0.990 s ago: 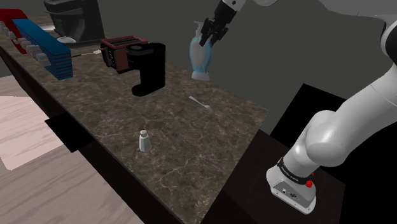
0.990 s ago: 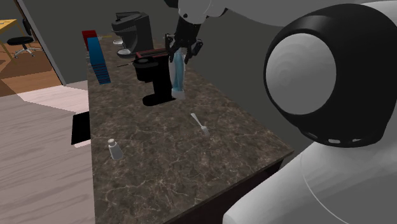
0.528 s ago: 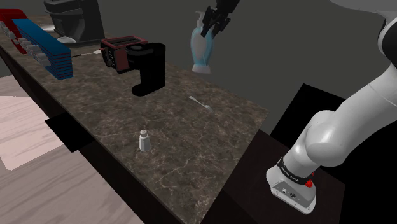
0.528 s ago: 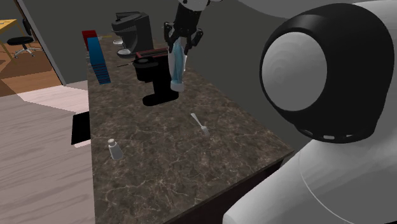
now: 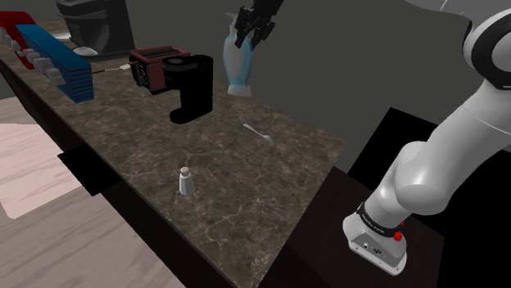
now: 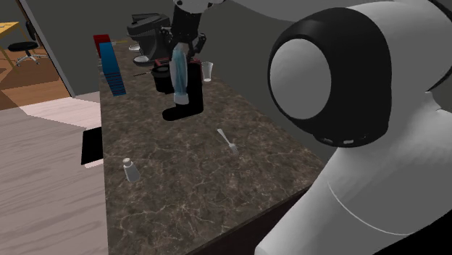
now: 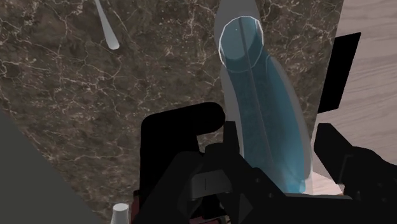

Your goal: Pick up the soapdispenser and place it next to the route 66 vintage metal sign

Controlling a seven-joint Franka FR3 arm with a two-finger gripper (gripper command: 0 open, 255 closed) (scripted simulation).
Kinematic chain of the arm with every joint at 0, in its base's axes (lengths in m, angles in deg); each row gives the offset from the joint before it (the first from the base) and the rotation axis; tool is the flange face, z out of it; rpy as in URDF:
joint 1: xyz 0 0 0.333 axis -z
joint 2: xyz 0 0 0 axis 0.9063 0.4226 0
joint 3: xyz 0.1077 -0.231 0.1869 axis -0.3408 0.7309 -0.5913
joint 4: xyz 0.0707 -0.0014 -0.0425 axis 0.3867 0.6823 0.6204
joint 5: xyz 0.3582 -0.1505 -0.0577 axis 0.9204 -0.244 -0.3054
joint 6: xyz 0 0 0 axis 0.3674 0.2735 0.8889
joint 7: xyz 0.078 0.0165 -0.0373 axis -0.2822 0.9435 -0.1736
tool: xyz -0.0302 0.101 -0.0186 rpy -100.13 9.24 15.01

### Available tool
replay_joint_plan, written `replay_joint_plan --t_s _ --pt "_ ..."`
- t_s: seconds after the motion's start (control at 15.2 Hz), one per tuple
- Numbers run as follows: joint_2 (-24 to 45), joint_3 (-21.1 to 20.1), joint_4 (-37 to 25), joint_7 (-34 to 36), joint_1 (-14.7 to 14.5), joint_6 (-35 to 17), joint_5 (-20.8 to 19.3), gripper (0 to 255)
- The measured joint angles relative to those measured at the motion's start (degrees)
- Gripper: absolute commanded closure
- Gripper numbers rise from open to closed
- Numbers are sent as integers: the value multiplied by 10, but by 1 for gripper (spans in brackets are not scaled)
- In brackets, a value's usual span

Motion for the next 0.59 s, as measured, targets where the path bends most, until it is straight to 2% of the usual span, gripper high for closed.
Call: replay_joint_plan --t_s 0.26,0.59 --pt "46 -23 -45 43 -18 -9 -11 255" --pt "125 -49 -130 102 -47 -13 -34 255"
